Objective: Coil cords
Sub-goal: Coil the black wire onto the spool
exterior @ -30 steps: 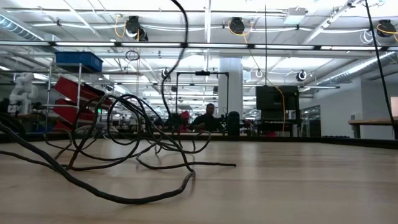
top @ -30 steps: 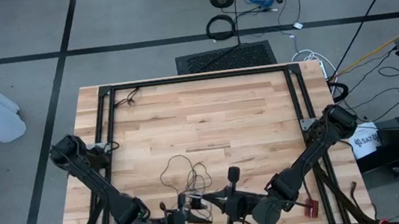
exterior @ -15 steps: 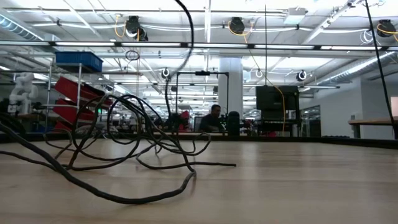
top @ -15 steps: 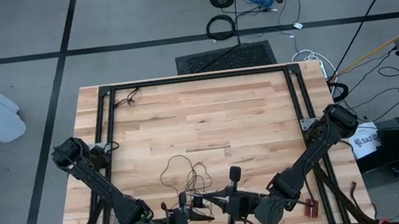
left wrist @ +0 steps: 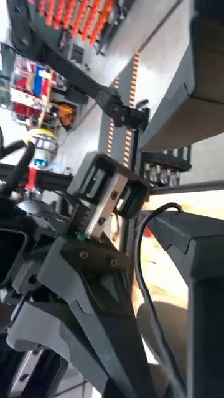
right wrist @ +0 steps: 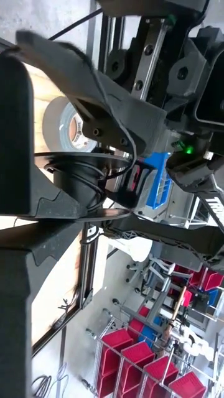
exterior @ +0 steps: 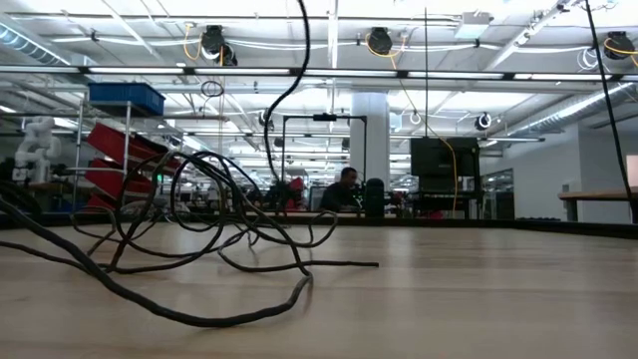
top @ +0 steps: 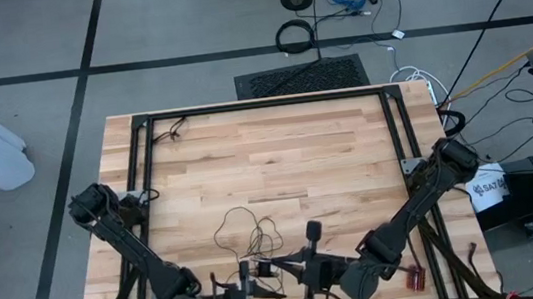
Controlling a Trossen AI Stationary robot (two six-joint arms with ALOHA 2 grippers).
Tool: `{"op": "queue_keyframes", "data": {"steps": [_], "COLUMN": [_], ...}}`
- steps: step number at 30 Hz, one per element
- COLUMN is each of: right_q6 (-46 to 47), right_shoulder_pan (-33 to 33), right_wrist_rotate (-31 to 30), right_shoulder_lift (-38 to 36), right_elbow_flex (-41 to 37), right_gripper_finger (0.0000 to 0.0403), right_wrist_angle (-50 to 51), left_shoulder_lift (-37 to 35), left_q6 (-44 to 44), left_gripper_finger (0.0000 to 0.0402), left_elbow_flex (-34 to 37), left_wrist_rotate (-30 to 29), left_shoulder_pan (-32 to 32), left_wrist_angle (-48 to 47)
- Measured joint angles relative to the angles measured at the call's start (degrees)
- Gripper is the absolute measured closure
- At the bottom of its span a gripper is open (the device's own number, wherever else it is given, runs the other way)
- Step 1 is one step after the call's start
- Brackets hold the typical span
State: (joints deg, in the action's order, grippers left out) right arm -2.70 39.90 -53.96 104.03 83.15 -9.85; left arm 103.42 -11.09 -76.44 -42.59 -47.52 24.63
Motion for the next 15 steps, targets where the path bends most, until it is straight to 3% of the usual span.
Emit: {"op": "queue_keyframes", "data": {"steps": [5, 15], "right_q6": [-0.27, -4.98], "right_shoulder_pan": [0.02, 0.00], "right_wrist_rotate": [0.16, 0.10], "right_shoulder_lift": [-1.80, -6.99], "right_elbow_flex": [0.00, 0.00], "right_gripper_finger": [0.0403, 0.0403], "right_wrist_angle": [-0.09, 1.57], "left_shoulder_lift": [0.00, -0.12], "left_q6": [4.40, 10.49], "left_gripper_finger": [0.0228, 0.0227], "left_elbow_flex": [0.00, 0.00], "left_wrist_rotate": [0.58, 1.86], "left_shoulder_pan": [-1.19, -3.35], "left_wrist_angle": [5.19, 6.98]}}
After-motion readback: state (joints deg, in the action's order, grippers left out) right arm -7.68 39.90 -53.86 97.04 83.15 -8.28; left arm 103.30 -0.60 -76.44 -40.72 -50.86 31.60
